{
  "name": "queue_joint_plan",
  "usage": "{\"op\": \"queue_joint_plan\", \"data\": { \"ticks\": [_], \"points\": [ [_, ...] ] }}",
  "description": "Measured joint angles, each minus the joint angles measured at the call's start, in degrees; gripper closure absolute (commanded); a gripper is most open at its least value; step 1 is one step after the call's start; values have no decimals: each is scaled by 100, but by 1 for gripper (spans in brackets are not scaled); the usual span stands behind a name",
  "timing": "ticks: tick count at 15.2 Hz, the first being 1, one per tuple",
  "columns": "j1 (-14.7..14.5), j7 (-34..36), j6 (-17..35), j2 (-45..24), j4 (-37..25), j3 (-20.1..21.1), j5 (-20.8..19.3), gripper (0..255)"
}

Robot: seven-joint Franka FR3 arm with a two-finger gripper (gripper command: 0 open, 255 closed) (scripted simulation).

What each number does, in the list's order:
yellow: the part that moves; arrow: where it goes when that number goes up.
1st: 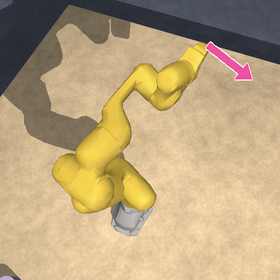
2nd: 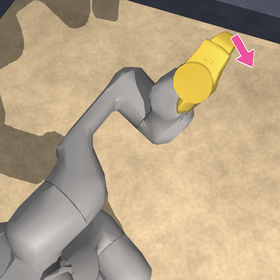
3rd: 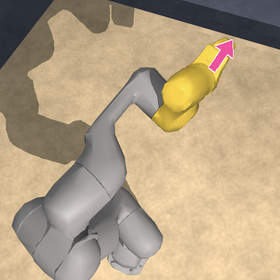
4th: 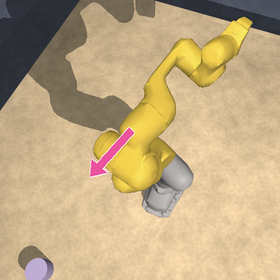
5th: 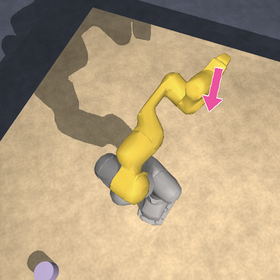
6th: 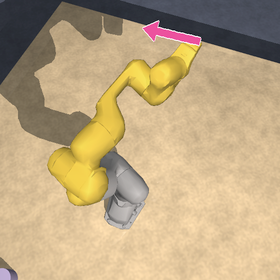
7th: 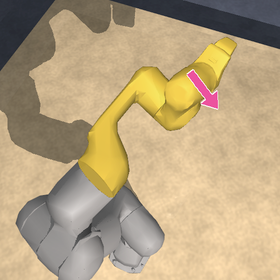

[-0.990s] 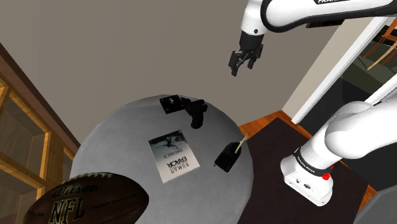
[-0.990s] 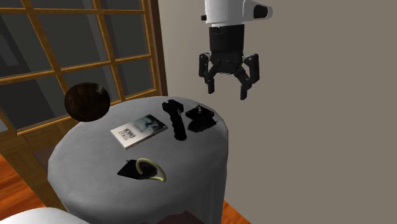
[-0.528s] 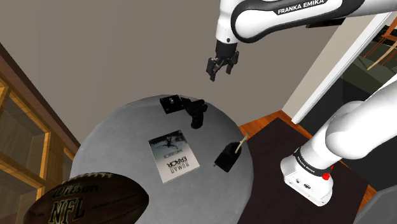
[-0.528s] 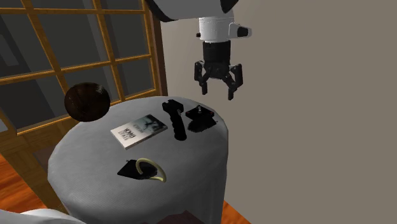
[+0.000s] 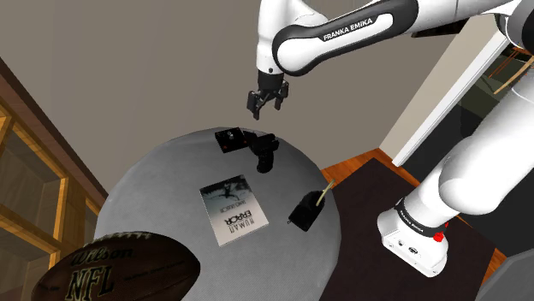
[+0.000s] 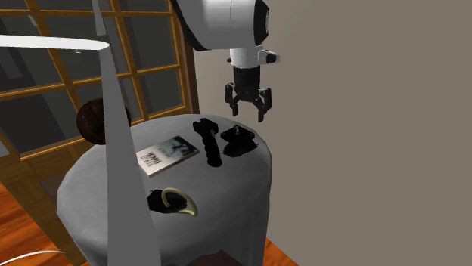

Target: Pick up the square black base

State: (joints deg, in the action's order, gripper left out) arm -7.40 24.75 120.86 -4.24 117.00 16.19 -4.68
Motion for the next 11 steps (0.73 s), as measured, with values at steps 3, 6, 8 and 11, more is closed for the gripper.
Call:
{"op": "queue_joint_plan", "data": {
  "ticks": [3, 6, 8, 11],
  "points": [
    [-111, 154, 135, -623, -481, 50, -169, 0],
    [-290, 336, 156, -1314, -1147, 85, -354, 0],
    [-415, 437, 190, -1697, -1499, 97, -453, 0],
    [-545, 495, 200, -2192, -1985, 82, -566, 0]
  ]
}}
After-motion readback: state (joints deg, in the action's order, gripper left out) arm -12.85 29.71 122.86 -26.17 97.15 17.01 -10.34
